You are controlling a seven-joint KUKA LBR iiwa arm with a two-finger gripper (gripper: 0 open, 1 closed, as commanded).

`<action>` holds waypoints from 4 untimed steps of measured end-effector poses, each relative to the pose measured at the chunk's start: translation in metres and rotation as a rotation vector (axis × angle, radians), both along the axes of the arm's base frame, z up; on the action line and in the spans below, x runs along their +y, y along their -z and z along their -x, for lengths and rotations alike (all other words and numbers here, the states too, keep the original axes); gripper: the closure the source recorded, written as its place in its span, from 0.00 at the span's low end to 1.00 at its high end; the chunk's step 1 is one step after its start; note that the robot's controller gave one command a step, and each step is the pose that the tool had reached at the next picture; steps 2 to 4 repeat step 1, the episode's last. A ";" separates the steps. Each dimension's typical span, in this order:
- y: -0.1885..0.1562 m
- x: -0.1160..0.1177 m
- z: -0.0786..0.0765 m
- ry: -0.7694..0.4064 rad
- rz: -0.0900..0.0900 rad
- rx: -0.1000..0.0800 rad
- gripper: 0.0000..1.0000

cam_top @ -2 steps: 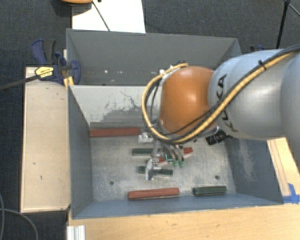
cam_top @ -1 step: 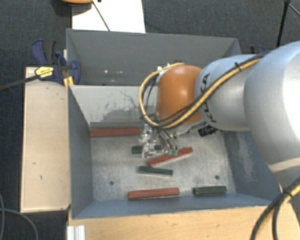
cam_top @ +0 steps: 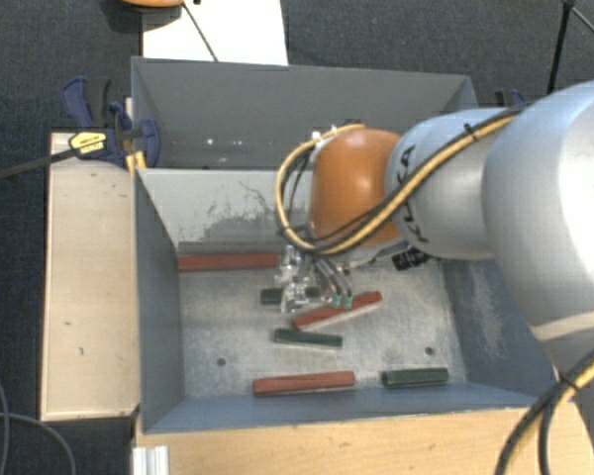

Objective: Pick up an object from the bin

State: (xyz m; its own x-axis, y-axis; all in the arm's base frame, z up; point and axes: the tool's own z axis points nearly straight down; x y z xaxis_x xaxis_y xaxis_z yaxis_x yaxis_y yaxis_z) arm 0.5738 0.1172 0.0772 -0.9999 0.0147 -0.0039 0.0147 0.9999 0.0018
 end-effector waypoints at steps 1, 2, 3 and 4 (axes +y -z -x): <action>-0.142 -0.011 0.012 -0.055 0.001 0.000 1.00; -0.142 -0.011 0.012 -0.055 0.001 0.000 1.00; -0.142 -0.011 0.012 -0.055 0.001 0.000 1.00; -0.142 -0.011 0.012 -0.055 0.001 0.000 1.00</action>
Offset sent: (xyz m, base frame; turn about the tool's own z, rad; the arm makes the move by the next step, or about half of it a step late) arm 0.0000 0.0000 0.0000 0.0000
